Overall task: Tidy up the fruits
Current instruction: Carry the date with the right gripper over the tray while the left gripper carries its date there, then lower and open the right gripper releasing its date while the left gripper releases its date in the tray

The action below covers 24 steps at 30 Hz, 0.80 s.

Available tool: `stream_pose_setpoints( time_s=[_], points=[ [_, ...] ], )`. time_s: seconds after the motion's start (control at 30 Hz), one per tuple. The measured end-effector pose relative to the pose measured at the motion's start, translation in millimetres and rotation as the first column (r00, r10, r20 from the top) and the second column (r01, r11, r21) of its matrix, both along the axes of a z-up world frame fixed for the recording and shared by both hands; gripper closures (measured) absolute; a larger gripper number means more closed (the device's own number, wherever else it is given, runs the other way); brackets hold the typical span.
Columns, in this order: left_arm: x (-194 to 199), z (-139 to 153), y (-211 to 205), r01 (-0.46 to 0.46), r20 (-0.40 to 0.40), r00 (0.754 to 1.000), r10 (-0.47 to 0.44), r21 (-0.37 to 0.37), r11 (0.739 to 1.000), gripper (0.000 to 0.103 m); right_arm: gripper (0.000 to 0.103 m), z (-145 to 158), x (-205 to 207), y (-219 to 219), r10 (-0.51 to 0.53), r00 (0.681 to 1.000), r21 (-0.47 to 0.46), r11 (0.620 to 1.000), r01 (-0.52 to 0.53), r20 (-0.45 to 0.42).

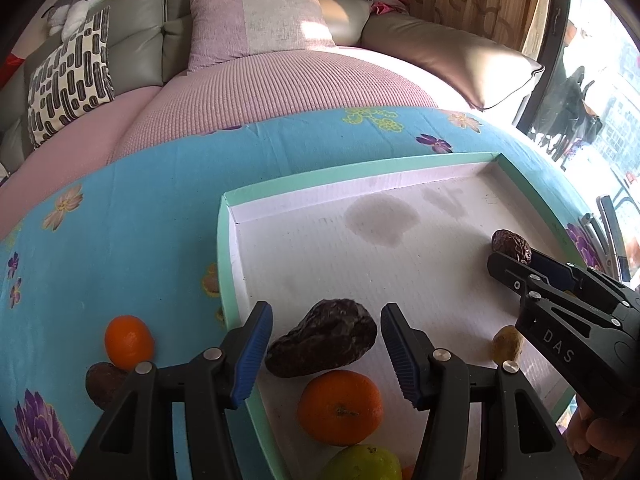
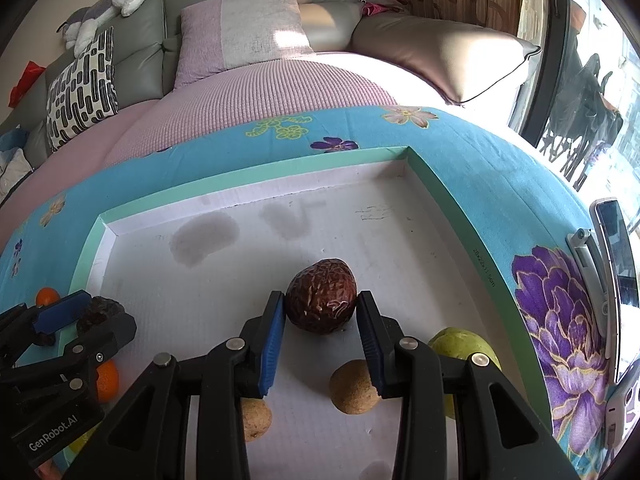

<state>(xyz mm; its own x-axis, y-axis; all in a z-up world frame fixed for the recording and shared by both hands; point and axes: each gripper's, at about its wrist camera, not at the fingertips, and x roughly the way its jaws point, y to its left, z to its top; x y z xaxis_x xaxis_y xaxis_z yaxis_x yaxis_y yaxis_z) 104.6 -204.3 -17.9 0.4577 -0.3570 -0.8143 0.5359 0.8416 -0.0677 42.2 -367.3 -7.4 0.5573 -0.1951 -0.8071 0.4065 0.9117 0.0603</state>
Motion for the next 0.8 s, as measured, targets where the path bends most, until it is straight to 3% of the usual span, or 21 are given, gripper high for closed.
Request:
stream_pose_setpoints(
  time_s=[0.4,0.8],
  points=[
    [-6.7,26.3,15.8,-0.001,0.037,0.999,0.002,-0.029,1.0,0.043,0.065,23.0,-10.5,6.8,0.017,0.999,-0.05,0.999,-0.016,0.034],
    [-8.7,35.5,42.3,-0.068,0.051,0.996,0.07,-0.047,0.997,0.043,0.065,22.7,-20.4,5.6,-0.002,1.0,-0.025,1.0,0.002,-0.028]
  ],
)
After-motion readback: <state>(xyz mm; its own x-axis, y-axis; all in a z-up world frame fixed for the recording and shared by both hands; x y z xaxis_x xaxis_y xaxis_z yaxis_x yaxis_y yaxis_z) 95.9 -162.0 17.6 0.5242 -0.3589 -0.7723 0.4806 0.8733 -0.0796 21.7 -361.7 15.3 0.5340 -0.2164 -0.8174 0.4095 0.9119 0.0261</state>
